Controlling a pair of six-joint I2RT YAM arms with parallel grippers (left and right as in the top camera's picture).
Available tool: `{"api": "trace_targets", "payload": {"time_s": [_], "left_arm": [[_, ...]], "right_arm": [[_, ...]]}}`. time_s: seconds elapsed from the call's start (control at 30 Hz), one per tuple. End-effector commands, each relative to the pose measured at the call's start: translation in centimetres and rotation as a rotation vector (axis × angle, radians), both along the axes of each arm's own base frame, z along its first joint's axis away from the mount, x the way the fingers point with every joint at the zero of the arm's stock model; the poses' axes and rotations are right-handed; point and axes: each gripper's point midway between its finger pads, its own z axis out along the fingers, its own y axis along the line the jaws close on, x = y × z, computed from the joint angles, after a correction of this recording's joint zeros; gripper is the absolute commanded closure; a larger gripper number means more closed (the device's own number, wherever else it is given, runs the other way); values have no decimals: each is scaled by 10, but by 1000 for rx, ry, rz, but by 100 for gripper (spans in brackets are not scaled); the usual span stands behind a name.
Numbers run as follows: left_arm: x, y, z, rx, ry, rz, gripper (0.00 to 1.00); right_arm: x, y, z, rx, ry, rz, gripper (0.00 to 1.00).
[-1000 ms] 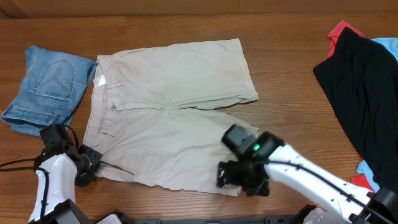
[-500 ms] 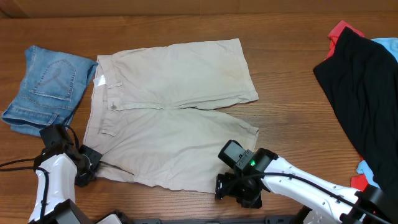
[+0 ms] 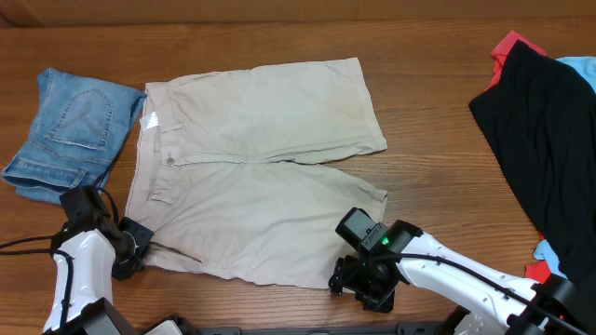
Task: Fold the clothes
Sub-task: 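Grasp the left leg hem with left gripper, right leg hem with right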
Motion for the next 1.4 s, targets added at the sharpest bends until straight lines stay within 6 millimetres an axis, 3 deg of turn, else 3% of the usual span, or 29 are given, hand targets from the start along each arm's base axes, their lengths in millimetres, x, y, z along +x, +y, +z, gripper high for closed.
{"api": "trace_targets", "payload": {"time_s": [0.0, 0.17, 0.2, 0.37, 0.47, 0.53, 0.67, 0.77, 0.83, 0.9, 1.0, 1.27, 1.37], "left_arm": [[3, 3, 5, 7, -7, -19, 94], [1, 1, 5, 1, 2, -19, 94], [1, 1, 5, 1, 2, -19, 94], [0, 1, 5, -1, 4, -19, 94], [0, 1, 4, -3, 7, -19, 94], [0, 1, 4, -3, 7, -19, 95], [0, 1, 4, -2, 7, -19, 95], [0, 1, 5, -2, 7, -19, 94], [0, 1, 5, -1, 6, -19, 94], [0, 1, 5, 0, 5, -19, 94], [1, 1, 5, 0, 3, -19, 94], [2, 2, 5, 4, -2, -19, 94], [2, 3, 5, 6, -5, -19, 93]], "right_arm": [[0, -2, -4, 2, 20, -18, 30], [-2, -1, -13, 11, 80, -5, 31], [-2, -2, -16, 8, 94, -8, 35], [-2, -5, -22, -3, 121, -15, 61], [0, -7, -23, -13, 112, -14, 88], [1, -8, -24, -22, 103, -12, 96], [5, -13, -24, -60, 85, -9, 94], [5, -14, -21, -69, 88, -4, 78], [2, -16, -20, -76, 102, -2, 76], [1, -17, -20, -79, 103, 6, 63], [4, -16, -18, -74, 88, 9, 53], [31, -12, -3, -70, -57, 25, 50], [34, -12, -1, -68, -75, 25, 40]]}}
